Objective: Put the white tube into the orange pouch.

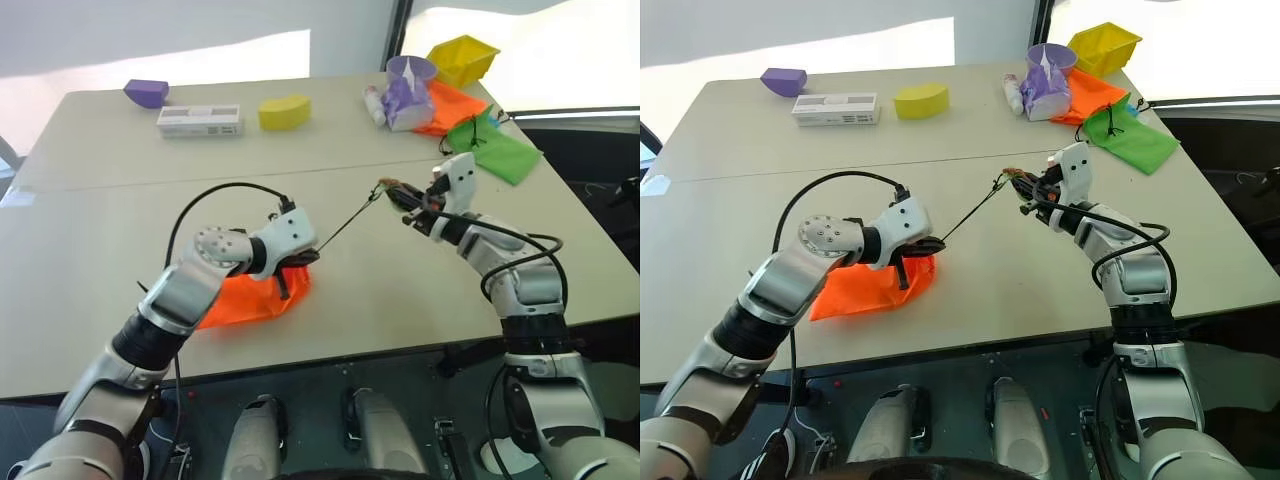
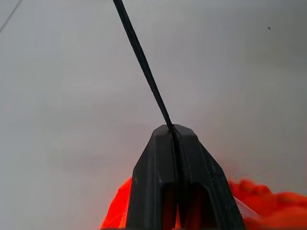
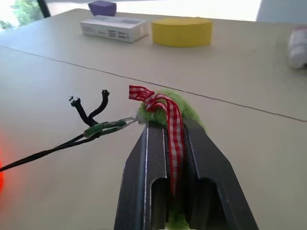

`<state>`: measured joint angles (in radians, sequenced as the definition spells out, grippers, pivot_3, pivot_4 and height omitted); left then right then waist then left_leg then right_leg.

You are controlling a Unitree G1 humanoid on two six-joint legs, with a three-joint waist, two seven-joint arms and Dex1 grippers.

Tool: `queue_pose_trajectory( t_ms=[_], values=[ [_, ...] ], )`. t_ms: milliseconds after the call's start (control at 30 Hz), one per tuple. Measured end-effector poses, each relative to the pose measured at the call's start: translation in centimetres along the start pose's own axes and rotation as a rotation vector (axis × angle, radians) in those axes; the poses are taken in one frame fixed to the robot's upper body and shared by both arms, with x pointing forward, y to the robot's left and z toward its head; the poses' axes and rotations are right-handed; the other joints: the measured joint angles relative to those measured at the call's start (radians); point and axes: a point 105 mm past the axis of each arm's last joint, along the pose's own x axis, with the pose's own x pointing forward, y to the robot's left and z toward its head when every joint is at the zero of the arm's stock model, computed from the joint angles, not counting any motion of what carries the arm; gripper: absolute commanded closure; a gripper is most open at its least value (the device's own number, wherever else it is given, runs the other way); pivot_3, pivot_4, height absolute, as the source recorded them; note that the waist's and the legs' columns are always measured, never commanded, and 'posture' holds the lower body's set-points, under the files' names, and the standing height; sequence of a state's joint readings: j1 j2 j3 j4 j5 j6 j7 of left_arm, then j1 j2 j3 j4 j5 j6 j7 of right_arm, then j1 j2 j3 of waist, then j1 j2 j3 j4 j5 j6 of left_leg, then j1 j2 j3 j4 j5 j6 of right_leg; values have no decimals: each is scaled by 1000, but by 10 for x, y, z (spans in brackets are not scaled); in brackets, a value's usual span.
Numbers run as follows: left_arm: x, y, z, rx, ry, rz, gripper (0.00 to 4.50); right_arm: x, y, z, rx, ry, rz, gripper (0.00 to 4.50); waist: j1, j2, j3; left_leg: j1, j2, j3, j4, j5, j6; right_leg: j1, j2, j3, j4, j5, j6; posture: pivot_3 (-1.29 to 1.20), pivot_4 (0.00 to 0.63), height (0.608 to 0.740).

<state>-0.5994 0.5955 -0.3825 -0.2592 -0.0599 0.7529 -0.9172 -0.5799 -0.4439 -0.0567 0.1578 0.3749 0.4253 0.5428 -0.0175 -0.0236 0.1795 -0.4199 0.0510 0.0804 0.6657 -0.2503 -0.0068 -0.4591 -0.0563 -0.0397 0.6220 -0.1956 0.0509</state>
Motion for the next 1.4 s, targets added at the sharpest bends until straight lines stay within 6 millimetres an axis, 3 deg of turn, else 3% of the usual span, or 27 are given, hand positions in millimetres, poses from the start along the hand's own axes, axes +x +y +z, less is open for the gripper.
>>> queue_pose_trajectory(
  t_ms=[167, 300, 433, 633, 667, 700, 800, 933, 967, 1033, 1100, 1200, 1333, 1400],
  values=[
    [-11, -8, -13, -30, 28, -32, 4434, -8, -36, 19, -62, -48, -157, 4500, 6, 0, 0, 1, 0, 0, 0, 0, 0, 1, 0, 0, 1, -1, -2, 0, 150, 740],
    [-20, -6, -21, -27, 47, -17, 4434, -9, -44, 15, -73, -41, -185, 4500, 6, 0, 0, 8, -1, 0, 0, 0, 0, 8, -1, 1, 1, -4, -1, 0, 150, 740],
    [-13, -2, -22, -43, 21, 12, 4434, -10, -45, 15, -73, -39, -189, 4500, 7, 0, 0, 12, -1, -1, 1, 0, 0, 13, -2, 1, -1, -4, 0, 0, 150, 740],
    [-2, 2, -19, -125, -50, 52, 4434, -11, -30, 18, -88, -56, -119, 4500, 6, 0, 0, 12, -1, -1, 0, 0, 0, 14, -2, 2, -2, -4, -1, 0, 150, 740],
    [-2, 3, -18, -156, -71, 54, 3920, -12, -28, 15, -83, -44, -105, 4500, 5, 0, 0, 12, -1, -1, 0, 0, 0, 14, -2, 2, -2, -3, -2, 0, 150, 740],
    [-3, 5, -17, -180, -92, 52, 3688, -13, -25, 11, -71, -29, -85, 4500, 5, 0, 0, 11, -1, -1, 0, 0, 0, 14, -2, 1, -2, -3, -2, 0, 150, 740],
    [-9, 7, -12, -180, -147, 45, 2255, -15, -18, -2, -39, 23, -33, 3355, 5, 0, 0, 12, -1, -1, -1, 0, 0, 13, -1, 1, -2, -3, -2, 0, 150, 740],
    [-21, 21, 4, -217, -293, 103, 301, -29, -9, -19, -57, 125, 62, 1379, 8, 0, 1, 11, -1, -1, -1, 0, 0, 13, -2, 1, -3, -4, -1, 0, 150, 740],
    [-34, 32, 8, -211, -350, 153, 0, -39, -9, -22, -116, 178, 97, 679, 7, 0, 1, 11, -1, -1, 0, 0, 0, 13, -2, 1, -3, -5, 0, 0, 150, 740],
    [-54, 45, 11, -199, -414, 229, 0, -52, -13, -26, -167, 236, 123, 79, 6, 0, 1, 11, -1, -1, -1, 0, 0, 13, -3, 1, -4, -5, 1, 0, 150, 740],
    [-75, 51, 1, -212, -478, 291, 0, -72, -19, -29, -235, 309, 164, 79, 2, 1, 0, 12, -1, 0, -1, -1, 1, 14, -3, 1, -5, -5, 1, 0, 150, 740],
    [-88, 49, -37, -340, -472, 360, 0, -85, -18, -23, -252, 306, 215, 79, -1, 0, 1, 12, 0, 0, -2, -1, 1, 13, -1, 1, -5, -5, 1, 0, 150, 740],
    [-111, 34, -77, -498, -439, 448, 0, -102, 5, -3, -153, 195, 313, 79, 6, -1, 1, 12, 1, -2, -2, -1, 0, 13, 0, -1, -4, -5, 1, 0, 150, 740],
    [-123, 22, -84, -501, -421, 458, 0, -115, 21, -13, -111, 219, 376, 79, 12, -2, 1, 12, 2, -2, -2, -1, 0, 15, -2, -2, -6, -6, 1, 0, 150, 740]
  ],
)
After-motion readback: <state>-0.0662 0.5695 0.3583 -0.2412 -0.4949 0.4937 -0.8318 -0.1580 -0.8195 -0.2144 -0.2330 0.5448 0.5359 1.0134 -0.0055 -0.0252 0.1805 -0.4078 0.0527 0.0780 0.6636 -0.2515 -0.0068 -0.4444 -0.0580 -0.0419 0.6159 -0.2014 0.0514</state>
